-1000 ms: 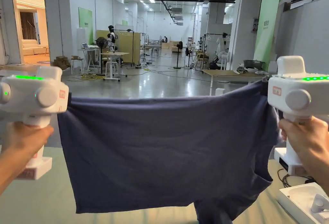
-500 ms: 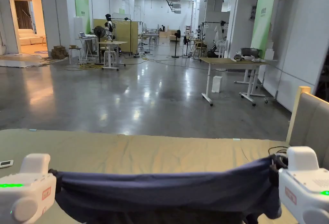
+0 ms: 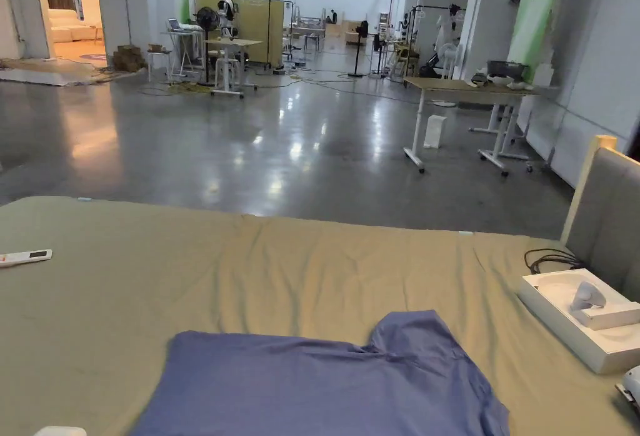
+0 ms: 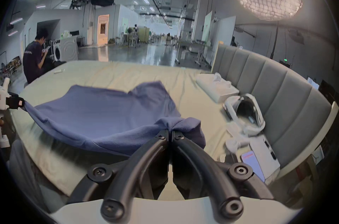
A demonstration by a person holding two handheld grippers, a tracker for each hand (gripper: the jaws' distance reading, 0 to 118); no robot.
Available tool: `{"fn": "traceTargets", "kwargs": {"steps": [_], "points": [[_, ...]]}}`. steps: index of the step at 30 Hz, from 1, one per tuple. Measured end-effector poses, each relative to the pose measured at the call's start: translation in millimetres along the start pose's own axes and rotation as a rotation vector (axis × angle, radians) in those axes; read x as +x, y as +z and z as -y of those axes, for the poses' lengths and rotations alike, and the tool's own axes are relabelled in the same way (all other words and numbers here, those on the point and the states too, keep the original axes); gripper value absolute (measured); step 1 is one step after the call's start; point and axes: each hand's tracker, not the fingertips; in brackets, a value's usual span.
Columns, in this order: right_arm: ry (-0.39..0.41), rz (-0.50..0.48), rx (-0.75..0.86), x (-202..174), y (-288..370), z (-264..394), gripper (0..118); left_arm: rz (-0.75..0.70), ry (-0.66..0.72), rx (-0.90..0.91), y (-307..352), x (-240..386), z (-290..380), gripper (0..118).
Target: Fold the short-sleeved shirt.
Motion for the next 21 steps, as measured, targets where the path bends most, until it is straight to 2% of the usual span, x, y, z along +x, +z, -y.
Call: {"fn": "traceTargets", "kwargs": {"steps": [8,14,16,18,19,21], "points": [[0.046,0.029,-0.204,-12,-16,46,1,0.004,0.002,-0.142,-25,4,44,3],[0.022,0.035,-0.276,-13,-30,59,3,0.003,-0.011,-0.187,-33,6,53,6],[0.024,0.035,-0.275,-13,-28,59,17,0.01,0.009,-0.183,-25,5,50,19],[0.028,0.036,-0.254,-14,-23,55,40,0.002,0.019,-0.175,-20,3,45,50],[0.026,0.039,-0.226,-13,-21,51,48,0.018,0.036,-0.155,-18,-1,42,60],[0.023,0.048,-0.162,-13,-17,41,61,0.052,0.07,-0.101,-13,-1,33,63]]}}
